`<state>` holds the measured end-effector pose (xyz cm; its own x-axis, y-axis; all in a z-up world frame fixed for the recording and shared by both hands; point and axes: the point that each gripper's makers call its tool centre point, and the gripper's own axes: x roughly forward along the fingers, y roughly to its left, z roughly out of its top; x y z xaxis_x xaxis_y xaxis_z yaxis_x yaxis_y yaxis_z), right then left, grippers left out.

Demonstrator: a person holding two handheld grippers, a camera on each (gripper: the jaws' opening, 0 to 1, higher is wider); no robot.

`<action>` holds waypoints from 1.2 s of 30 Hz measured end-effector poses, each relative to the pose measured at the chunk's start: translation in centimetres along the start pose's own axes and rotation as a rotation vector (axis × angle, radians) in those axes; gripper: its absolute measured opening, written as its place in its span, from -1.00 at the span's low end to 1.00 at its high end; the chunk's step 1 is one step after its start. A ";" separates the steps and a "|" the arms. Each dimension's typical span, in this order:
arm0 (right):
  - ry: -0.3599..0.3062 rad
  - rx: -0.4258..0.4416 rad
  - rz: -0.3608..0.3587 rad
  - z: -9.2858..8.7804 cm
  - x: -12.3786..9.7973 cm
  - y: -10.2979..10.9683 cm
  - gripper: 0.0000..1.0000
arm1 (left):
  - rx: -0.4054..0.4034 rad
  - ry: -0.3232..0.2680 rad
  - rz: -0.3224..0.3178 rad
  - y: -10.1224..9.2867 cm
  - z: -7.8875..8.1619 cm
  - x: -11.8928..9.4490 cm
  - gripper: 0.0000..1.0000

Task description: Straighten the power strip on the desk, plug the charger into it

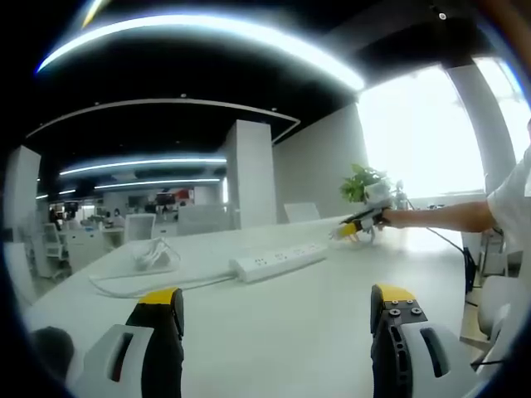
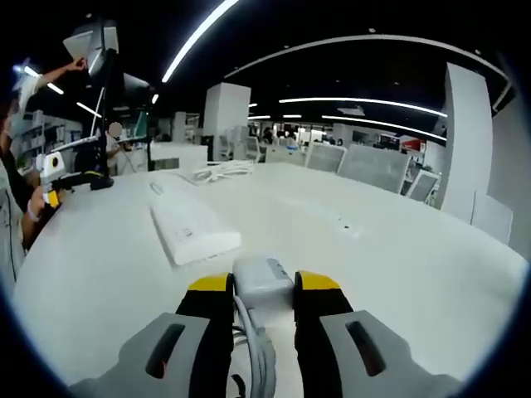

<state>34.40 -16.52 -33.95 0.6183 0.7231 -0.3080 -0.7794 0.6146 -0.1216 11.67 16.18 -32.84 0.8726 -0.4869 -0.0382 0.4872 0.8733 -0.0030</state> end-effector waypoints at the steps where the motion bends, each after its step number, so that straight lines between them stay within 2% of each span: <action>1: 0.001 0.009 -0.001 -0.3 0.1 0.0 -0.50 | 0.000 0.000 -0.001 0.0 0.0 0.0 0.92; 5: -0.011 0.050 0.002 -0.7 0.2 -0.2 -0.51 | 0.001 0.000 0.000 0.0 0.0 -0.1 0.92; 12: 0.003 0.062 0.001 -1.4 0.5 0.0 -0.50 | 0.003 0.000 0.004 0.0 0.0 0.0 0.92; 20: -0.016 0.090 0.027 -1.7 0.4 -0.2 -0.48 | -0.002 0.003 0.000 -0.1 -0.2 0.1 0.92; 25: -0.005 0.082 0.031 -1.8 0.4 0.0 -0.45 | -0.004 0.002 -0.001 -0.1 -0.2 0.1 0.92; 29: 0.034 0.072 0.035 -2.6 0.6 0.3 -0.34 | -0.005 0.001 0.001 -0.1 -0.1 0.1 0.92; 36: -0.002 0.088 0.036 -2.2 0.4 0.3 -0.29 | -0.004 0.003 0.004 0.1 0.0 0.0 0.92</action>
<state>34.16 -16.76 -36.19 0.5905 0.7455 -0.3090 -0.7891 0.6137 -0.0273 11.67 16.24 -32.87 0.8742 -0.4838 -0.0416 0.4839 0.8751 -0.0067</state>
